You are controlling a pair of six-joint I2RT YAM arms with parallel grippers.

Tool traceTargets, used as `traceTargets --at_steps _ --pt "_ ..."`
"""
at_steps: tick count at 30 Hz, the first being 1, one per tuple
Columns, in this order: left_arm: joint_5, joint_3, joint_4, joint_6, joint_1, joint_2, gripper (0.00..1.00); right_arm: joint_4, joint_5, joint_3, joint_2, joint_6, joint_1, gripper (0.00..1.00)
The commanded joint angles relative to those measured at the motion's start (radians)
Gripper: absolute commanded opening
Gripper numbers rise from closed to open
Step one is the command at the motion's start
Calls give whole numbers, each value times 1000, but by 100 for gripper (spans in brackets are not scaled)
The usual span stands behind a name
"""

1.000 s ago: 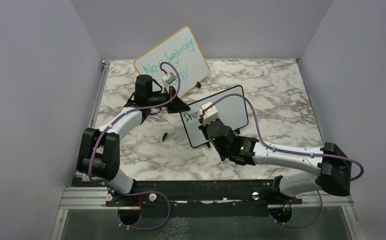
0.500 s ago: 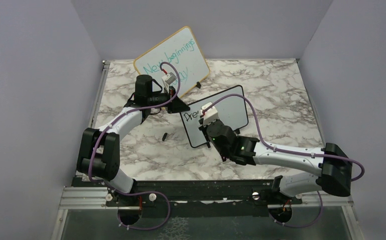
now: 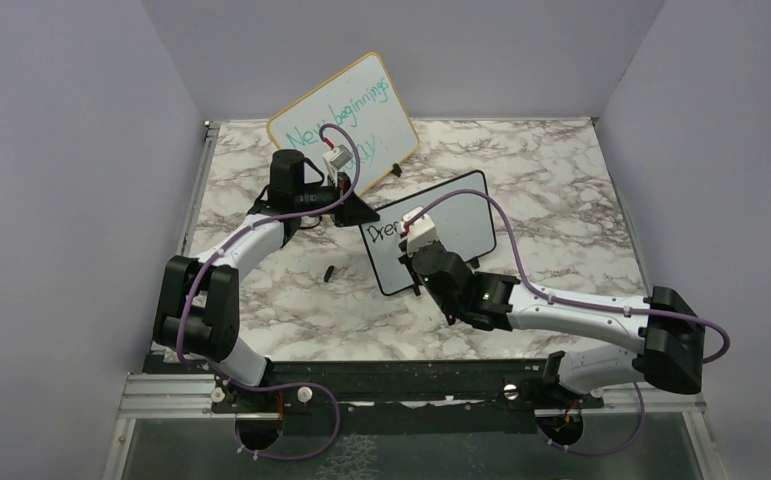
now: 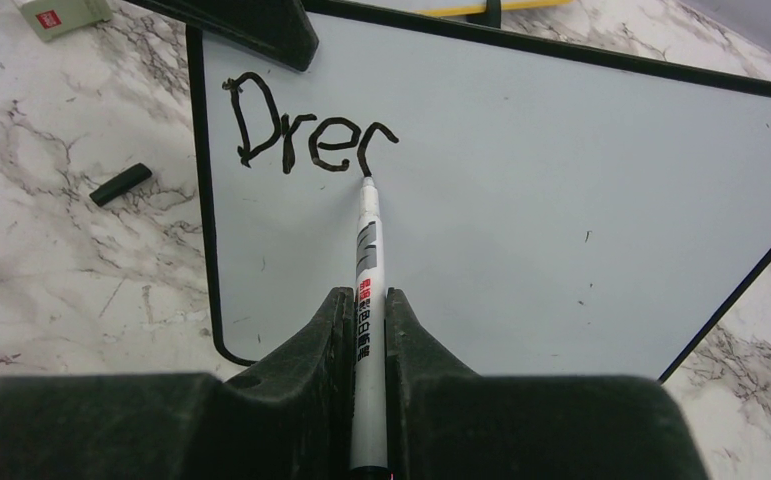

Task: Write a sentence on the whiteboard

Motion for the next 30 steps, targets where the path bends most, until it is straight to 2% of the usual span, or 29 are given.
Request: traceTargets --at_steps 1,18,30 --pt "15 1 -49 22 -6 12 0 -35 26 -15 -24 3 -5 0" --pt "19 1 -48 22 -6 9 0 94 55 -5 -9 -52 -21 0" --pt "20 1 -48 22 -6 7 0 94 31 7 5 -55 -27 0"
